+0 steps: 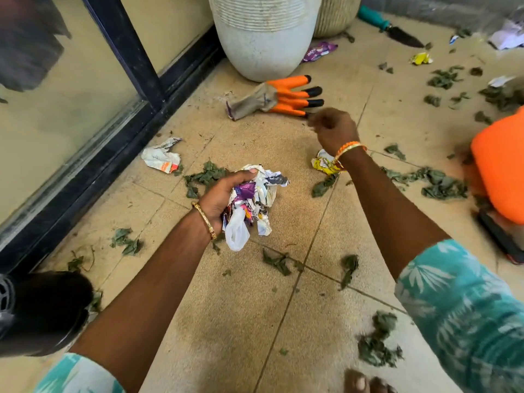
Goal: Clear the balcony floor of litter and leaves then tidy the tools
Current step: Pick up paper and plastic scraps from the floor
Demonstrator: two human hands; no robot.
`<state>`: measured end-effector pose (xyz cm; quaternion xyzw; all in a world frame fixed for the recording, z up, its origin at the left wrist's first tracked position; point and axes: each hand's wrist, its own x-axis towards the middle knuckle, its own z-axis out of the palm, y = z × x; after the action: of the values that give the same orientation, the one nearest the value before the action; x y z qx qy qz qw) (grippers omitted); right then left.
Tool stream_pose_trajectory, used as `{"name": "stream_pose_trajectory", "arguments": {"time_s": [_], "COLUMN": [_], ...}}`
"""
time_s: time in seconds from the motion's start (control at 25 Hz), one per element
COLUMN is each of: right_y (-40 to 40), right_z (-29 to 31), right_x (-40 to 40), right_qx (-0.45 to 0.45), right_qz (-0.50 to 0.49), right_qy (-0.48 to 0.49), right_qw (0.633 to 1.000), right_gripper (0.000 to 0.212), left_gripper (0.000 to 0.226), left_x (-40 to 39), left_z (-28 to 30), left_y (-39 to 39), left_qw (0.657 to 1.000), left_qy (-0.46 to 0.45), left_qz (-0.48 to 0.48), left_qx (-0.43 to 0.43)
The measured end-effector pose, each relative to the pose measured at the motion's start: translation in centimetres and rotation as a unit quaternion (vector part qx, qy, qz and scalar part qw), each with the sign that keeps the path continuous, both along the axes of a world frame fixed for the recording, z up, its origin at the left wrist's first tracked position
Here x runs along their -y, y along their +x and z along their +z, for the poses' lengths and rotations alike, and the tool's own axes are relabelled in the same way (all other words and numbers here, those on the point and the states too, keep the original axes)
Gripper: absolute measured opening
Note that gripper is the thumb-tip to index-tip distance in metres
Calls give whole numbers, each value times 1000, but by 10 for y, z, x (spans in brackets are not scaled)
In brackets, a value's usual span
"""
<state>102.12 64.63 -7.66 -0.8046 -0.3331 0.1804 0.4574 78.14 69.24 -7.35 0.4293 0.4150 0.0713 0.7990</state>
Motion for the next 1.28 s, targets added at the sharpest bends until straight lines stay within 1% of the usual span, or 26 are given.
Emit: {"name": "stream_pose_trajectory", "arguments": {"time_s": [0.04,0.08,0.12,0.16,0.2,0.32,0.4,0.44,0.48,0.52,0.56,0.6,0.64,0.68,0.72,0.76,0.8,0.84,0.88,0.92,0.96,1.04,1.08,1.16,1.24,1.28], "right_y": [6,8,8,6,3,0,-1,-1,-1,-2,-7,-14,-24,-34,-45,-54,-61,-66,-72,-79,-87,-103,-108,-108,-102,-99], "right_z": [-9,-16,-24,-31,-38,-55,-57,-55,-50,-46,-40,-36,-32,-29,-26,-25,-26,-28,-28,-28,-27,-25,-23,-22,-18,-18], "right_x": [15,30,41,49,52,51,52,54,56,60,64,68,72,75,79,84,90,95,99,101,101,99,99,99,102,103], "right_qx": [54,86,106,120,142,237,266,255,233,196,149,84,-8,-116,-209,-254,-239,-182,-130,-109,-123,-173,-194,-222,-209,-194], "right_qz": [-25,-28,-16,4,16,1,-22,-49,-91,-142,-195,-234,-253,-260,-259,-256,-248,-226,-186,-140,-92,-13,5,39,81,106], "right_qy": [-51,-111,-172,-221,-243,-205,-186,-154,-100,-31,40,108,167,211,227,220,190,139,87,52,41,45,50,52,32,16], "right_qw": [997,990,979,968,960,950,946,953,963,970,969,963,953,935,915,906,919,947,970,983,987,984,980,973,974,975], "right_gripper": [28,23,28,36,40,32,28,27,26,24,22,19,17,13,11,10,9,10,13,14,13,11,11,15,18,20], "left_gripper": [26,26,26,25,25,29,39,40,39,38,37,37,37,37,35,35,36,40,42,38,31,19,22,37,37,40], "left_x": [2,6,9,12,15,21,22,22,21,21,23,26,28,30,30,31,32,33,34,36,38,39,40,39,42,42], "left_z": [-3,-5,-9,-11,-14,-18,-18,-18,-19,-19,-19,-17,-15,-13,-14,-15,-15,-15,-15,-13,-10,-7,-4,-7,-9,-10], "left_y": [0,1,2,4,6,11,10,10,8,7,5,3,0,-3,-6,-9,-12,-14,-15,-15,-14,-12,-10,-11,-11,-11], "left_qw": [1000,1000,999,999,999,997,997,997,997,997,998,999,999,1000,999,999,999,999,998,998,998,998,997,995,994,995], "left_qy": [-10,-21,-25,-23,-16,-10,4,11,16,16,10,-3,-16,-26,-27,-24,-15,-6,3,0,-6,-10,-3,20,23,25], "left_qz": [2,8,17,29,41,59,60,62,62,56,45,31,16,-2,-15,-26,-37,-48,-56,-60,-62,-69,-78,-98,-103,-98], "left_qx": [6,14,20,26,32,43,40,40,42,41,38,32,23,15,9,3,-5,-15,-23,-22,-12,-1,-5,-15,-12,0]}}
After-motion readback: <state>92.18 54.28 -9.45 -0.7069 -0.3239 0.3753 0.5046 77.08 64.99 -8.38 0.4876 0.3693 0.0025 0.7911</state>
